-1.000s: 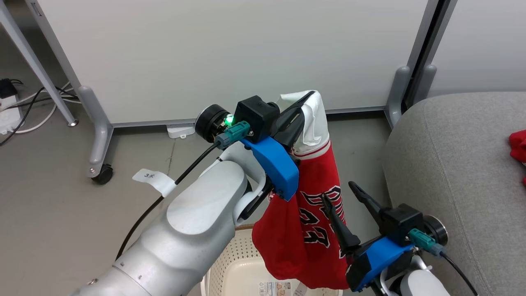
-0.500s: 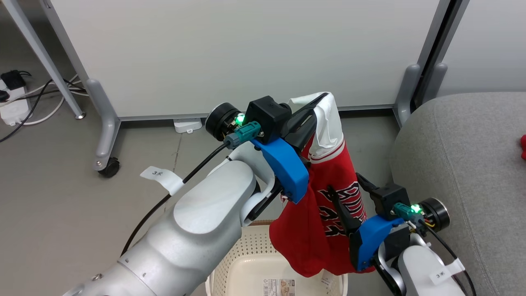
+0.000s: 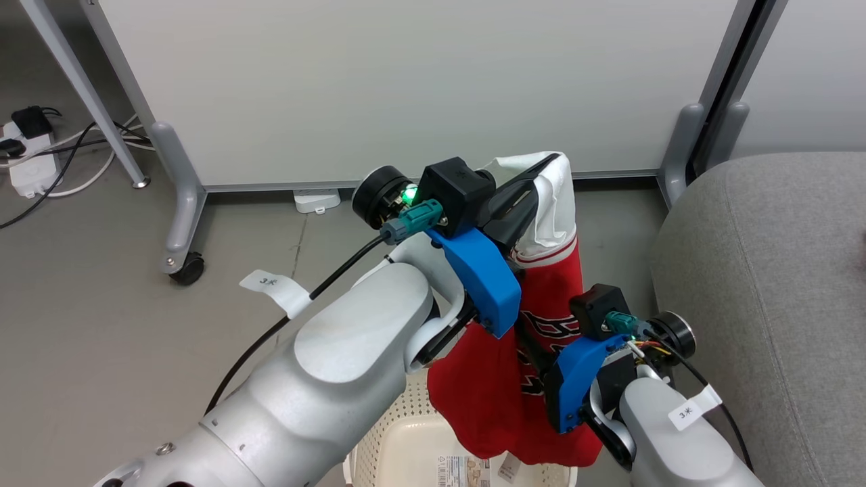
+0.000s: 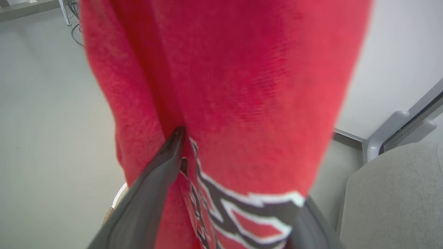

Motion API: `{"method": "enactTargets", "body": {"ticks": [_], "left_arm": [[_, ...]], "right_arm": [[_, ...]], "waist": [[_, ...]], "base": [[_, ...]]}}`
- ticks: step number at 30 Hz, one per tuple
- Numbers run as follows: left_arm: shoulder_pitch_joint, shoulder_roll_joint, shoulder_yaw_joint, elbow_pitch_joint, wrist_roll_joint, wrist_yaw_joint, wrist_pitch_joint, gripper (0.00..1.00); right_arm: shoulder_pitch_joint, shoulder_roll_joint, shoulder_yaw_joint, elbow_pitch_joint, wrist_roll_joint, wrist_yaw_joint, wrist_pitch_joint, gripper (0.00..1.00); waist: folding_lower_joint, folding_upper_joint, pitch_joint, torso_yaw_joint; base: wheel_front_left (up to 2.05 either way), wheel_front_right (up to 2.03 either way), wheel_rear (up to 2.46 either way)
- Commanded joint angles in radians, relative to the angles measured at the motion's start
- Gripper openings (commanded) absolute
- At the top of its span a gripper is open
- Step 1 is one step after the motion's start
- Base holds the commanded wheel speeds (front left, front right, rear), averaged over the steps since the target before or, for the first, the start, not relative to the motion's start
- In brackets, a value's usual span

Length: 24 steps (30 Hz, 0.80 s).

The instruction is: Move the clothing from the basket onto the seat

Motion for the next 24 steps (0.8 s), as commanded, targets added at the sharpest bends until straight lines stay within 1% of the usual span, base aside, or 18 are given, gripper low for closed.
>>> {"method": "enactTargets", "body": {"ticks": [1,2,6,12,22,23,24], "left_arm": [[-0.017,-0.001,-0.003,0.001,-0.009,0.000,-0.007,0.00],[-0.018,-0.001,-0.005,0.003,-0.010,0.000,-0.008,0.00],[-0.019,-0.001,-0.012,0.010,-0.019,0.000,-0.012,0.00],[-0.023,-0.001,-0.025,0.019,-0.032,0.000,-0.015,0.00],[-0.018,-0.001,-0.029,0.037,-0.052,0.006,-0.022,0.00],[-0.015,-0.001,-0.031,0.040,-0.054,0.006,-0.019,0.24],[-0.010,-0.001,-0.034,0.042,-0.056,0.006,-0.015,0.40]], "right_arm": [[-0.024,-0.001,0.009,0.016,0.025,0.000,-0.015,0.13],[-0.031,-0.001,0.015,0.027,0.038,0.000,-0.025,0.00],[-0.051,-0.001,0.039,0.067,0.086,0.000,-0.059,0.00],[-0.078,-0.001,0.065,0.111,0.128,0.000,-0.095,0.00],[-0.091,-0.001,0.092,0.147,0.178,0.000,-0.130,0.00],[-0.091,-0.001,0.093,0.149,0.180,0.000,-0.134,0.00],[-0.091,-0.001,0.096,0.151,0.183,0.000,-0.137,0.00]], "waist": [[-0.0001,-0.0001,-0.002,-0.001],[-0.0001,-0.0001,-0.004,-0.001],[-0.0001,-0.0001,-0.010,-0.007],[-0.0001,-0.0001,-0.019,-0.015],[-0.0001,-0.0001,-0.032,-0.025],[-0.0001,-0.0001,-0.034,-0.025],[-0.0001,-0.0001,-0.035,-0.026]], "base": [[0.00,0.00,0.00],[0.00,0.00,0.00],[0.00,0.00,0.00],[0.00,0.00,0.00],[0.00,0.00,0.00],[0.00,0.00,0.00],[0.00,0.00,0.00]]}}
